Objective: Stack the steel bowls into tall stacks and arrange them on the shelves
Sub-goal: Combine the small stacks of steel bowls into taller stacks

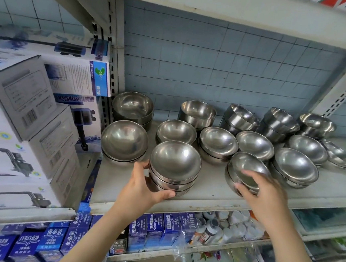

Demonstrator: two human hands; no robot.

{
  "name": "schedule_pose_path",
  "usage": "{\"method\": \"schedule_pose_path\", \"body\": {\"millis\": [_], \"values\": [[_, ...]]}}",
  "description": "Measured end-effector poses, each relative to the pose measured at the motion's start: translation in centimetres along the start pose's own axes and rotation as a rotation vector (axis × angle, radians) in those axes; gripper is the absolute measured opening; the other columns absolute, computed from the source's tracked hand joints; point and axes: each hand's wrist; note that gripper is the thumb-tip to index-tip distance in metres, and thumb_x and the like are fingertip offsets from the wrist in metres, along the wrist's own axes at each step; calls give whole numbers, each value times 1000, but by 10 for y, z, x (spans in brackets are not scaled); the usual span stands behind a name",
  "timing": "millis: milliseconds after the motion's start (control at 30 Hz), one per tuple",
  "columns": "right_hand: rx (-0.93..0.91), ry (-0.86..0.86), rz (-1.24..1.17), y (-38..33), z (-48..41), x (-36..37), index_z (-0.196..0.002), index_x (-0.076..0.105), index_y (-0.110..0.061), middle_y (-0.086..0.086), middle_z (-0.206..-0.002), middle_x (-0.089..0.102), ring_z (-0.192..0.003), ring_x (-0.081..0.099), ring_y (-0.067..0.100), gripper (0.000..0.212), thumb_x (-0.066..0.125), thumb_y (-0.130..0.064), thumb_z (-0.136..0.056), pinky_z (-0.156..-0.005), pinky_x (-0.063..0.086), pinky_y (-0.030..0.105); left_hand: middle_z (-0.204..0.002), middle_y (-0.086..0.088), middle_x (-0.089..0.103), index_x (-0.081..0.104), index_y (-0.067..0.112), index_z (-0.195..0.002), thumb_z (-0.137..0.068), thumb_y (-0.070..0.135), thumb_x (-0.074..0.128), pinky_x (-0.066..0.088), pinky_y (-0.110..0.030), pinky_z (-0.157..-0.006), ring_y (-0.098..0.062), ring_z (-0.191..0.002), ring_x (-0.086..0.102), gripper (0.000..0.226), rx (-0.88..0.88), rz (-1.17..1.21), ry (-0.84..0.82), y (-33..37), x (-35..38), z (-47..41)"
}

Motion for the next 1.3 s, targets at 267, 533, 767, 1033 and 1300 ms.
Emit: {"method": "schedule_pose_path", "body": {"millis": [267, 533, 767, 1033, 1300], "values": [[-110, 175, -69, 18, 2, 8, -90, 80, -15, -2, -80, 77, -68, 67, 20, 19, 84, -6, -74, -73, 56, 47, -112, 2, 61, 18, 50, -114, -46, 74, 78, 50, -38, -94, -13, -103, 60, 93, 0, -23, -69, 6, 5, -9], [-315, 253, -210, -12, 2, -18, -107, 76, -16, -15, -103, 66, -89, 64, 23, 25, 75, -13, -82, -78, 54, 53, -113, 2, 60, 23, 45, -121, -46, 74, 77, 50, -41, -94, -13, -104, 59, 97, -4, -26, -46, 7, 8, -8], [-583, 11, -253, -72, -12, 0, -109, 75, -21, -16, -106, 71, -96, 59, 17, 31, 57, -36, -90, -86, 51, 36, -125, 9, 58, 26, 43, -123, -48, 75, 77, 50, -41, -94, -12, -106, 60, 96, 36, -45, -6, 6, 10, -6], [-552, -178, -214, -70, -14, 16, -108, 75, -26, -20, -104, 71, -103, 51, 7, 34, 49, -41, -91, -88, 51, 40, -128, 12, 56, 24, 45, -122, -46, 83, 72, 51, -44, -93, -12, -107, 61, 97, 53, -56, -6, 4, 9, -6], [-407, -198, -267, -62, -11, -7, -137, 54, -36, -30, -133, 49, -128, 38, -4, 53, 66, -44, -85, -109, 28, 19, -121, 1, 61, 23, 41, -123, -52, 72, 78, 49, -36, -95, -9, -105, 61, 95, 18, -26, -59, 4, 9, -7]]}}
Point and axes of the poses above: each hand's wrist, its own z-axis away from the middle knuckle, its own x-axis out of the palm, y = z × x
